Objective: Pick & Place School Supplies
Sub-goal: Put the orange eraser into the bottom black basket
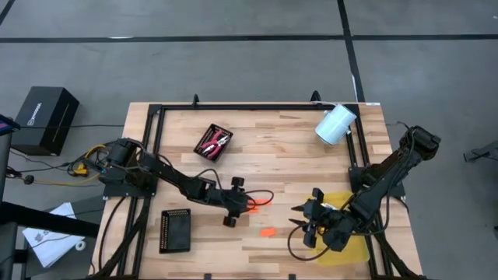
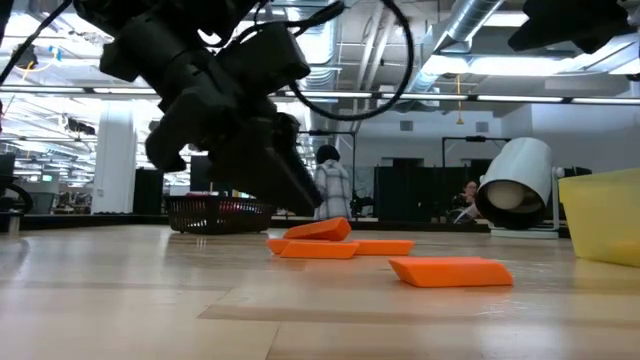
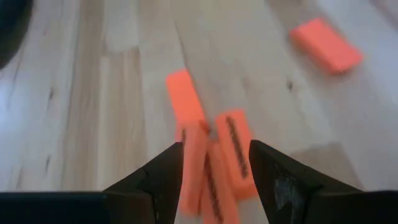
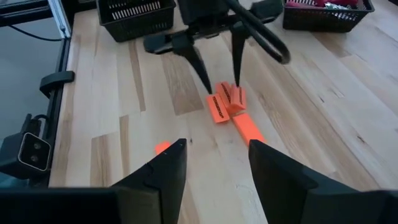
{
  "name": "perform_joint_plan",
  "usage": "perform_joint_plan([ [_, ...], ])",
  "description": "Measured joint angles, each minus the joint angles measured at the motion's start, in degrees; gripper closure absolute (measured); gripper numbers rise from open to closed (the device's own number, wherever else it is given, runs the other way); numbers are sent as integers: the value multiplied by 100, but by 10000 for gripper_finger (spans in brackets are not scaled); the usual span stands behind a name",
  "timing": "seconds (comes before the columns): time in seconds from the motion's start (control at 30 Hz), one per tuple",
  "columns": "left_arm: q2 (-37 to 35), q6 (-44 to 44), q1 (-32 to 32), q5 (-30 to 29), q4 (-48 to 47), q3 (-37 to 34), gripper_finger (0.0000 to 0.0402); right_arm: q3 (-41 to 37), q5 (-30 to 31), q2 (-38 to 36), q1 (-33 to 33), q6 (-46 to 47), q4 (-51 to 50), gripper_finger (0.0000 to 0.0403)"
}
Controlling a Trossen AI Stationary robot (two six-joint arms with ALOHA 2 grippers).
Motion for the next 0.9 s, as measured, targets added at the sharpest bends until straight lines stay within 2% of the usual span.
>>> perform_joint_plan([
  [0.33, 657, 165, 177, -40, 49, 541, 225, 2, -95, -1, 1, -123, 169, 240],
  [0.67, 749, -5, 457, 54, -199, 565, 230, 2, -160, 0, 1, -165, 193, 243],
  [0.77, 749, -8, 462, 51, -240, 565, 264, 2, -160, 0, 1, -167, 193, 244],
  [0.9, 749, 43, 472, -26, -316, 559, 361, 2, -162, 0, 3, -167, 198, 244],
])
